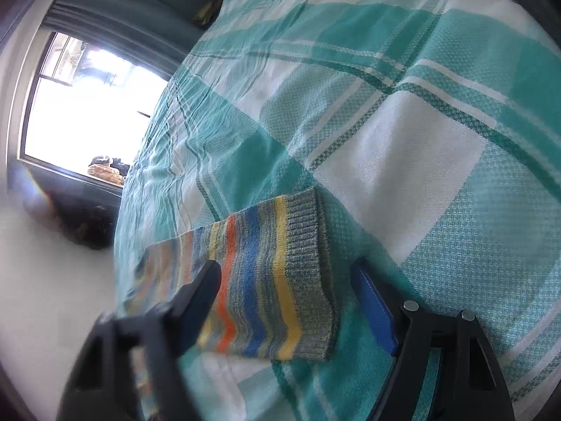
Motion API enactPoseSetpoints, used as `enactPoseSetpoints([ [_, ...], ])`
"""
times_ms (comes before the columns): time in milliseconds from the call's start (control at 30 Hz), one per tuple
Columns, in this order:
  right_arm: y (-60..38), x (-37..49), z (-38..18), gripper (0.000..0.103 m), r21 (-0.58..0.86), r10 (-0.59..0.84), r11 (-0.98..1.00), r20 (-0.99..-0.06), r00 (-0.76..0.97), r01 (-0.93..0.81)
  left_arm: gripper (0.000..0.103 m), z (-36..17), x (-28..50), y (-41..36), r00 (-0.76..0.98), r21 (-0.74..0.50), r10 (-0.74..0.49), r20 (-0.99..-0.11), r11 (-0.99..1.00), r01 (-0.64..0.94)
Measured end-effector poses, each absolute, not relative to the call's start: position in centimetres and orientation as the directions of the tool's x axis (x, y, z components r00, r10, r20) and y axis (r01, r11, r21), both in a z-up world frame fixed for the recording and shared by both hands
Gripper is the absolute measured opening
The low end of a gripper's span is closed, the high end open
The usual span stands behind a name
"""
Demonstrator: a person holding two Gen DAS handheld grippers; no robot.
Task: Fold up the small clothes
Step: 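Grasp the folded sleeve cuff with the right gripper and lift it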
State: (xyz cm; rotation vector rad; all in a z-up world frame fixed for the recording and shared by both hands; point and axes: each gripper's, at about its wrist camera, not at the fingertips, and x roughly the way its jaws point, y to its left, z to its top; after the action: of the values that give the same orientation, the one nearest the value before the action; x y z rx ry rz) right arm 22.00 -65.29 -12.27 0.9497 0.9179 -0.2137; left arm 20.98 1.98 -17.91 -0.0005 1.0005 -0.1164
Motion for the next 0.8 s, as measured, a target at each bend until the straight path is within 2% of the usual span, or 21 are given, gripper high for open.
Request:
enactPoseSetpoints([
  [33,-65.0,22.3,-12.3,0.07,0.588,0.217,0.613,-0.767,0.603,0.528,0.103,-17.9,21.0,2.0,0.53,-0.059,-0.102,-0.842,0.993,0.098],
  [67,-64.9,22.7,-12.3,0.051,0.572,0.221,0.632,-0.78,0.586,0.523,0.103,-17.9,21.2,2.1,0.522,-0.064,-0.108,-0.846,0.993,0.101],
  [100,-65.0,22.9,-12.3,0.007,0.556,0.221,0.638,-0.795,0.565,0.532,0.103,-17.8,21.4,2.2,0.509,-0.069,-0.116,-0.853,0.992,0.11],
  [133,-65.3,22.8,-12.2,0.006,0.561,0.227,0.623,-0.796,0.561,0.545,0.102,-17.7,21.6,2.3,0.49,-0.076,-0.127,-0.863,0.99,0.122],
  [233,-64.7,22.7,-8.8,0.005,0.549,0.171,0.661,-0.774,0.61,0.511,0.097,-16.5,21.7,3.1,0.463,-0.105,-0.149,-0.874,0.987,0.12],
  [333,-60.8,24.0,-2.9,0.005,0.502,0.155,0.773,-0.743,0.652,0.388,0.097,-14.3,20.4,5.4,0.486,-0.165,-0.167,-0.858,0.985,0.046],
  [433,-53.5,26.6,2.7,0.005,0.497,0.244,0.844,-0.69,0.681,0.201,0.097,-12.3,18.3,7.8,0.533,-0.24,-0.224,-0.816,0.97,0.04],
  [500,-47.7,28.9,5.4,0.005,0.493,0.321,0.867,-0.669,0.671,0.077,0.097,-11.7,16.9,9.1,0.571,-0.229,-0.211,-0.794,0.973,0.04],
  [633,-35.7,33.2,5.7,0.005,0.499,0.46,0.859,-0.66,0.594,-0.11,0.098,-13.3,15.2,11.6,0.602,-0.208,-0.176,-0.779,0.978,0.017],
  [667,-33.1,34.2,4.9,0.008,0.508,0.484,0.851,-0.663,0.572,-0.132,0.098,-14.1,15.0,12.2,0.595,-0.217,-0.177,-0.784,0.976,0.004],
  [700,-31.1,35.2,3.8,0.017,0.532,0.514,0.836,-0.669,0.537,-0.139,0.098,-15.0,14.8,12.9,0.586,-0.226,-0.175,-0.791,0.974,-0.015],
  [733,-29.4,36.2,2.2,0.027,0.578,0.564,0.805,-0.675,0.475,-0.134,0.097,-15.8,14.7,13.5,0.575,-0.232,-0.168,-0.801,0.972,-0.038],
  [767,-28.4,36.7,0.7,0.049,0.615,0.597,0.78,-0.68,0.426,-0.112,0.097,-16.1,14.7,14.0,0.573,-0.238,-0.167,-0.803,0.97,-0.051],
  [800,-27.8,37.0,-0.2,0.055,0.625,0.601,0.775,-0.683,0.414,-0.094,0.097,-16.0,14.8,14.2,0.58,-0.246,-0.171,-0.796,0.968,-0.053],
])
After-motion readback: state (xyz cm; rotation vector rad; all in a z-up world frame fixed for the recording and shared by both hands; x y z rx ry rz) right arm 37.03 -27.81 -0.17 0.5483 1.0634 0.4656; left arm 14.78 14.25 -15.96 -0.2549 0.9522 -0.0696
